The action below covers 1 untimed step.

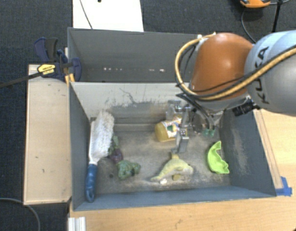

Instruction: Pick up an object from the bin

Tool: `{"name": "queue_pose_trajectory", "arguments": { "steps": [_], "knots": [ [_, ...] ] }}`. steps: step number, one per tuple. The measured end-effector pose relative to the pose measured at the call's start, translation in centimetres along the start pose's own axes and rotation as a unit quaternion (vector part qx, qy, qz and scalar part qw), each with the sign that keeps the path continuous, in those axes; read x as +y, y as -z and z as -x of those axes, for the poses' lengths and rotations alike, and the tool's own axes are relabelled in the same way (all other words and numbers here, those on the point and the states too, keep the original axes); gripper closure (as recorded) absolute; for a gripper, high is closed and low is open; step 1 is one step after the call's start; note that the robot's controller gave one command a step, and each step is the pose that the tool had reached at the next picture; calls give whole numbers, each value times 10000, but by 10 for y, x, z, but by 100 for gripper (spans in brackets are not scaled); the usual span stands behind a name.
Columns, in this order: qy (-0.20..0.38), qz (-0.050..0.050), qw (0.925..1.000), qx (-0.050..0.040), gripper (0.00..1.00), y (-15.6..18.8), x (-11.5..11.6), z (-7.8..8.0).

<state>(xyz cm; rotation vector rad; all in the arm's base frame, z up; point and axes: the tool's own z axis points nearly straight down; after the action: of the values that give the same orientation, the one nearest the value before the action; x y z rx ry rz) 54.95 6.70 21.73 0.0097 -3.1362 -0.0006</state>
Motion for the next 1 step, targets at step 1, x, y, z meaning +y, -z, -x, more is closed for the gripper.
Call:
{"name": "queue_pose_trajectory", "arguments": {
  "steps": [1],
  "knots": [
    [-11,3,10000,-43,0,5,0,1]
  ]
}}
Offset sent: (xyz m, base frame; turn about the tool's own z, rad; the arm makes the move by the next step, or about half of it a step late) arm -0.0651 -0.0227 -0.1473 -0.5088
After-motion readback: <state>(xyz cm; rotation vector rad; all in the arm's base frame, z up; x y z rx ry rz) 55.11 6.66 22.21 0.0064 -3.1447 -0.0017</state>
